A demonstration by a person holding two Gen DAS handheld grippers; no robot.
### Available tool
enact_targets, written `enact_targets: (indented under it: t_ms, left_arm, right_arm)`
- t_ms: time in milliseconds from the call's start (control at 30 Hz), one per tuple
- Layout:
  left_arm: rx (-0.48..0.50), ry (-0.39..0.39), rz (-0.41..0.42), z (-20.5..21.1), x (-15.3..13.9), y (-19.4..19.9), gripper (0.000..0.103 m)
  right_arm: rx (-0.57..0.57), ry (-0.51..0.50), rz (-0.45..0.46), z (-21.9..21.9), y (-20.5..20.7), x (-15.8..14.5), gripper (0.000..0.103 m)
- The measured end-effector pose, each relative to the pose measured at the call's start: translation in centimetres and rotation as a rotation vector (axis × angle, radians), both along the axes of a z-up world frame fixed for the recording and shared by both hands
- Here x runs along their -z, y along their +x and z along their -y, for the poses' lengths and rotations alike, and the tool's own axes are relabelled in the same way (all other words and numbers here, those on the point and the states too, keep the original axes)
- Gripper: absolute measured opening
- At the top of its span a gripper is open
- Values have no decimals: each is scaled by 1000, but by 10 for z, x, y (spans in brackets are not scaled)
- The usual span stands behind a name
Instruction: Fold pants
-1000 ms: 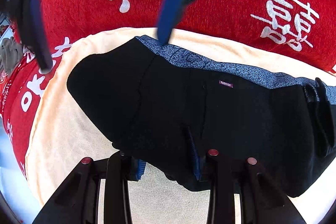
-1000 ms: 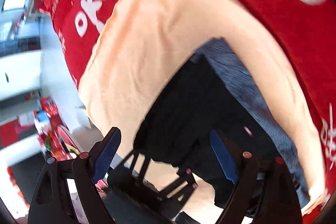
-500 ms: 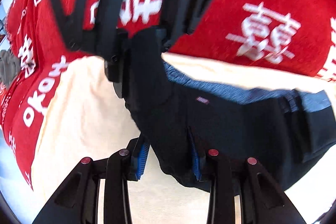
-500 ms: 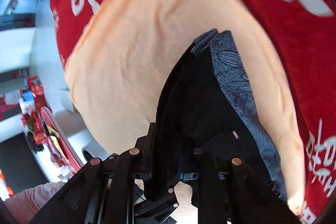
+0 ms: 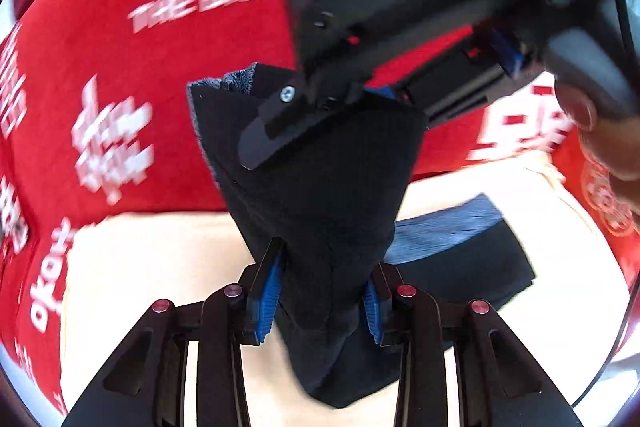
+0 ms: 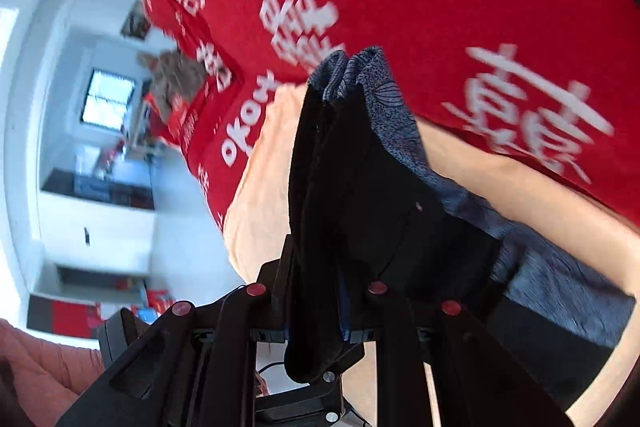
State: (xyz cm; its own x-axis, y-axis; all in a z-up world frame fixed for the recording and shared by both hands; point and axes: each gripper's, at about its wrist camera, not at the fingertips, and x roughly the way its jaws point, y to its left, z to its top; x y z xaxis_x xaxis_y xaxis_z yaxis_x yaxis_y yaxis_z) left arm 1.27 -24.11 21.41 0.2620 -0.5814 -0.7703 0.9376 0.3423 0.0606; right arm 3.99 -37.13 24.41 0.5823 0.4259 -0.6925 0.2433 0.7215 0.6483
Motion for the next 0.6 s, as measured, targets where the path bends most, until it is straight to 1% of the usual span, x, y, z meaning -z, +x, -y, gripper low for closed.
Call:
enact_targets:
  t_ms: [67, 167, 233, 300, 400, 467, 533, 567, 600]
  left_arm:
    - [55, 6, 14, 15, -1, -27, 36]
    - [145, 37, 23, 40, 8, -71, 36]
    - [197, 63, 29, 55, 20, -96, 36]
    - [248, 100, 43, 70, 36, -123, 36]
    - [296, 179, 55, 89, 72, -153, 36]
    - [301, 232, 56, 93, 95, -167, 36]
    - [301, 274, 58, 95, 112, -173, 36]
    - [305, 294, 80, 95, 119, -176, 41]
    - [313, 310, 100, 94, 125, -178, 51]
  right_arm:
    - [61, 34, 33, 27, -42, -1, 19]
    - [156, 82, 60, 65, -107, 9, 20]
    - [211, 109, 66, 89, -148, 21, 21]
    - [267, 132, 57, 106, -180, 42, 21]
    - [320, 158, 18, 127, -208, 84, 22]
    - [347, 190, -18, 138, -221, 118, 22]
    - [372, 231, -35, 141, -224, 148, 22]
    - [385, 253, -32, 142, -227, 160, 22]
    - [394, 262, -32, 143, -228, 167, 22]
